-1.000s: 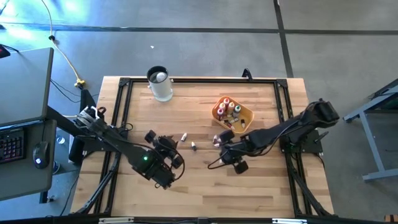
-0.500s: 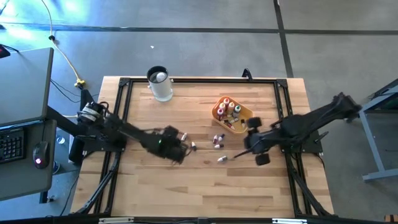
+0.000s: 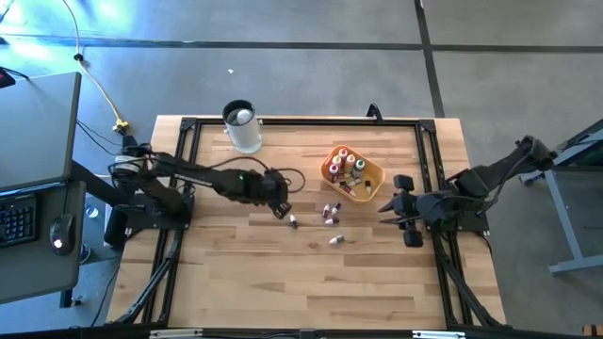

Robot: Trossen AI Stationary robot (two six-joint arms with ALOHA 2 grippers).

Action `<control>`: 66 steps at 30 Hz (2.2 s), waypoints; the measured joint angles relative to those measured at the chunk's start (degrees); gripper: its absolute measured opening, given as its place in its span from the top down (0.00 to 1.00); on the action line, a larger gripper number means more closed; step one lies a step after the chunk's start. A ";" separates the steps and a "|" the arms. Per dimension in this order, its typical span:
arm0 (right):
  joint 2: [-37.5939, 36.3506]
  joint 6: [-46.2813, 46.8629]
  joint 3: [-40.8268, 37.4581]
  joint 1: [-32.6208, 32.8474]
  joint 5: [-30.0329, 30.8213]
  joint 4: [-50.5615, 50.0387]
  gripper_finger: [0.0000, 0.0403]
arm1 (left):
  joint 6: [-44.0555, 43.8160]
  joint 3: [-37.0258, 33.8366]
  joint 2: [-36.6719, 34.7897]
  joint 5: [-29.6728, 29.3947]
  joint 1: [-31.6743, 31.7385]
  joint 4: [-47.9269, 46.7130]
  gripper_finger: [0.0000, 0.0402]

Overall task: Pick & Place food coloring
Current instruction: Put the small violet food coloring bottle into the yellow bin

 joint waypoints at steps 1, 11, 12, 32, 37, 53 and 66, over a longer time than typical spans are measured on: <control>-0.84 0.00 -2.09 0.32 0.09 3.25 0.68 | 0.72 0.00 -1.25 0.56 0.62 -0.84 0.65; -5.12 -4.07 -15.76 0.50 -1.21 22.71 0.68 | 1.91 -3.53 -6.61 0.37 1.82 7.12 0.65; -5.26 -4.81 -15.91 0.50 -1.15 22.64 0.68 | 0.95 -3.94 -5.61 0.66 1.49 9.25 0.65; -5.45 -5.27 -15.91 0.48 -1.25 22.76 0.68 | -10.15 -4.61 1.34 8.72 -0.51 6.38 0.65; -5.45 -5.24 -15.91 0.48 -1.26 22.77 0.68 | -10.22 -4.55 2.37 7.94 -1.11 7.11 0.65; -5.45 -5.28 -15.91 0.48 -1.27 22.80 0.68 | -8.61 -4.39 9.25 3.14 -4.32 8.34 0.65; -5.45 -5.27 -15.91 0.48 -1.27 22.78 0.68 | -8.04 -4.52 9.51 1.55 -4.20 10.56 0.65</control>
